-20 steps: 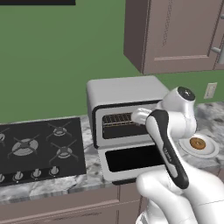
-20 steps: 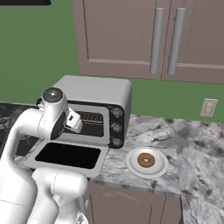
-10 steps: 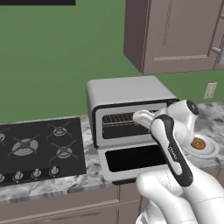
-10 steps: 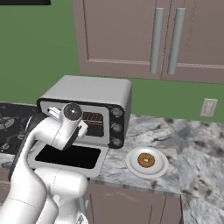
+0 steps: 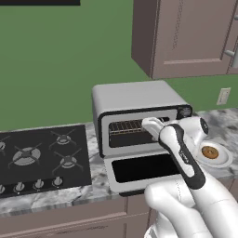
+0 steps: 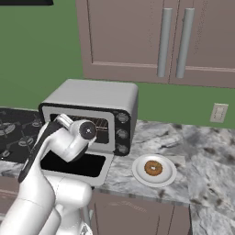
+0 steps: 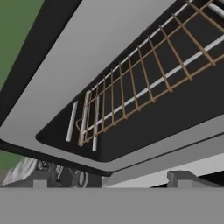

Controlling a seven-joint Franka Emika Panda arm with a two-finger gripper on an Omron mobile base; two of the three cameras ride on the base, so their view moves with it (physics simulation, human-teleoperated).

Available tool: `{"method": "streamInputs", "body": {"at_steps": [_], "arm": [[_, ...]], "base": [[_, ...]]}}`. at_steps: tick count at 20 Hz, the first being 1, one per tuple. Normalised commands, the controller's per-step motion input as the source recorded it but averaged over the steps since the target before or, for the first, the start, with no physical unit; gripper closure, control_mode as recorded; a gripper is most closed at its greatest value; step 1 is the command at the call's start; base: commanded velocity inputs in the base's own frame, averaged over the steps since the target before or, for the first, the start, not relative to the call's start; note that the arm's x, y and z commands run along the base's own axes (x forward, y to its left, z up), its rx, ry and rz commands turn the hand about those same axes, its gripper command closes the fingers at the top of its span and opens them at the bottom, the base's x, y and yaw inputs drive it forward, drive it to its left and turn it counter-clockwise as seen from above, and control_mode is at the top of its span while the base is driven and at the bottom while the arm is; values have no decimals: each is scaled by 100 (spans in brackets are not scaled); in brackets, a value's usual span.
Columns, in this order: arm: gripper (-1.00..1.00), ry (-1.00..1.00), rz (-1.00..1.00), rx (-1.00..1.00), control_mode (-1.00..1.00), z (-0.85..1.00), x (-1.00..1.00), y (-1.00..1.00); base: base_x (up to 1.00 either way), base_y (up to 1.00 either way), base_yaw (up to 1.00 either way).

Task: Pick up the bagel from the plate, place it on the toaster oven rack, close the door, and set the timer.

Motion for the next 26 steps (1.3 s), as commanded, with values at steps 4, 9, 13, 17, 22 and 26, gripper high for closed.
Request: {"method": "streamInputs", "body": {"at_steps": [4, 9, 13, 17, 22, 26], "arm": [[-100, 0, 0, 4, -100, -12, 37, 0], [-100, 0, 0, 1, -100, -19, 34, 0], [-100, 0, 0, 0, -100, -26, 32, 0], [-100, 0, 0, 0, -100, -20, 30, 0], [-100, 0, 0, 0, -100, -20, 24, 0], [-100, 0, 1, 1, -100, -16, 11, 6]], "base": [[0, 0, 0], [0, 0, 0], [0, 0, 0], [0, 0, 0], [0, 0, 0], [0, 0, 0]]}}
